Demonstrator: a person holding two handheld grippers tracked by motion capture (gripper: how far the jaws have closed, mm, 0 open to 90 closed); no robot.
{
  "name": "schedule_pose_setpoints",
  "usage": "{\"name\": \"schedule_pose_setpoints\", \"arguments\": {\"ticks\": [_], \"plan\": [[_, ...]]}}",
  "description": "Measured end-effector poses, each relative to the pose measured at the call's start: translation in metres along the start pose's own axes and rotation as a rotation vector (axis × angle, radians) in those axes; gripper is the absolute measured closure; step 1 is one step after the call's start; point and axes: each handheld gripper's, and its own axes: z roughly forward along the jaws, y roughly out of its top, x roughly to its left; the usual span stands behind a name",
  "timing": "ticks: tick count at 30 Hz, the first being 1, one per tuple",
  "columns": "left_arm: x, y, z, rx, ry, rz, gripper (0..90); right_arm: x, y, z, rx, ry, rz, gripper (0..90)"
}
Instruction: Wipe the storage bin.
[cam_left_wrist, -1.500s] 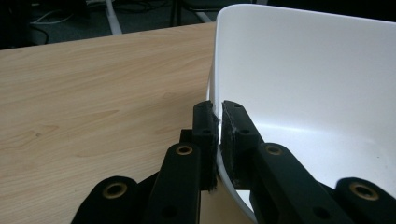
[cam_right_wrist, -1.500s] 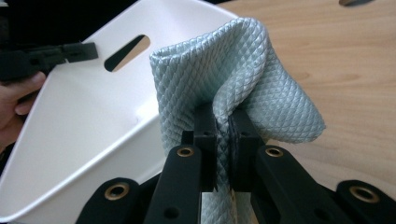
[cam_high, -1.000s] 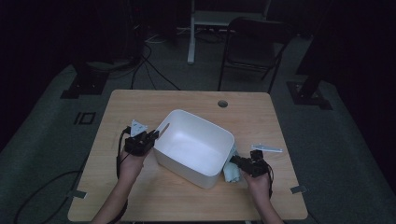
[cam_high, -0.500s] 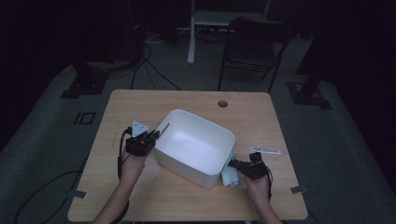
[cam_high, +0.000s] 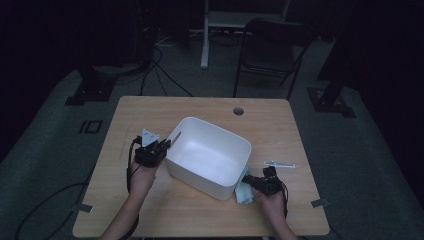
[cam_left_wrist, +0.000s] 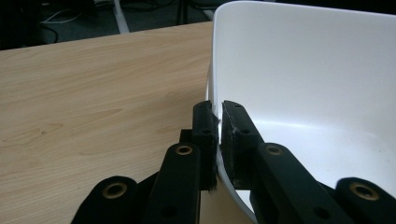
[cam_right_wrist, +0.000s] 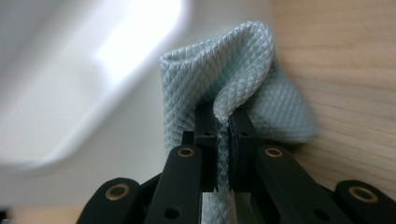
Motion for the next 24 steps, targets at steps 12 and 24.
{"name": "schedule_pose_setpoints", "arguments": {"ticks": [12, 24], "plan": [[-0.002, 0.001, 0.000, 0.007, 0.013, 0.002, 84.0, -0.003, -0.010, 0.012, 0.034, -0.032, -0.008, 84.4], [-0.006, 0.000, 0.000, 0.012, 0.027, 0.008, 85.1, 0.029, -0.024, -0.017, -0.011, 0.063, -0.032, 84.3]]}}
